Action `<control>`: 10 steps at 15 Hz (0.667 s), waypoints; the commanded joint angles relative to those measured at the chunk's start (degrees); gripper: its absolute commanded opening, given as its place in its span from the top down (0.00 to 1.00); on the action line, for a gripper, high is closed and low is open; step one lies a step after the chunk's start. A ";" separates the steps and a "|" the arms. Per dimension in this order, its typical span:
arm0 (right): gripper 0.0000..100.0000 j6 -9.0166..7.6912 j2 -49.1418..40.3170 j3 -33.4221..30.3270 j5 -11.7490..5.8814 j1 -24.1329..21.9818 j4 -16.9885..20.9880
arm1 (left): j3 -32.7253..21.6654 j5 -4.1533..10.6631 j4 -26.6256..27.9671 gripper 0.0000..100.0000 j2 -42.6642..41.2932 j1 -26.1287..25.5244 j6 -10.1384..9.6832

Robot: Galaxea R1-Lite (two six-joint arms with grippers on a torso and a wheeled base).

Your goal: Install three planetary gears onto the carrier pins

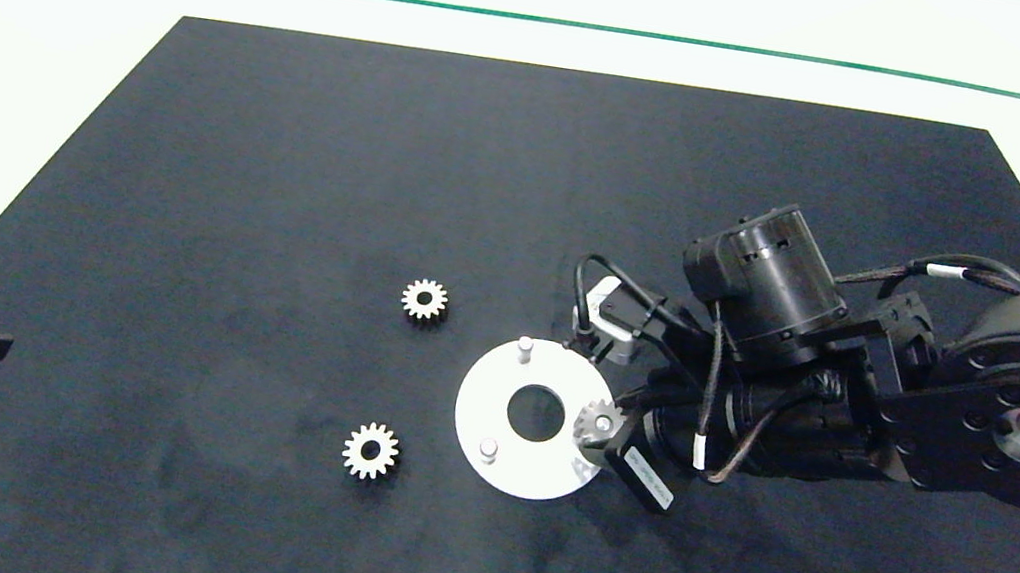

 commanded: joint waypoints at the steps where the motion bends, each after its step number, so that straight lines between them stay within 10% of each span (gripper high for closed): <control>1: 0.00 -0.12 -0.12 0.14 -0.02 0.02 0.11 | 0.06 -0.01 0.22 0.00 -0.19 -0.17 0.04; 7: 0.00 -0.04 -13.56 9.37 0.24 -0.86 -0.07 | 0.24 -0.09 1.10 0.00 -0.72 -0.96 -0.05; 10: 0.00 0.05 -21.74 20.44 0.33 -2.53 -6.05 | 0.41 -0.09 1.19 0.00 -1.16 -3.42 -0.23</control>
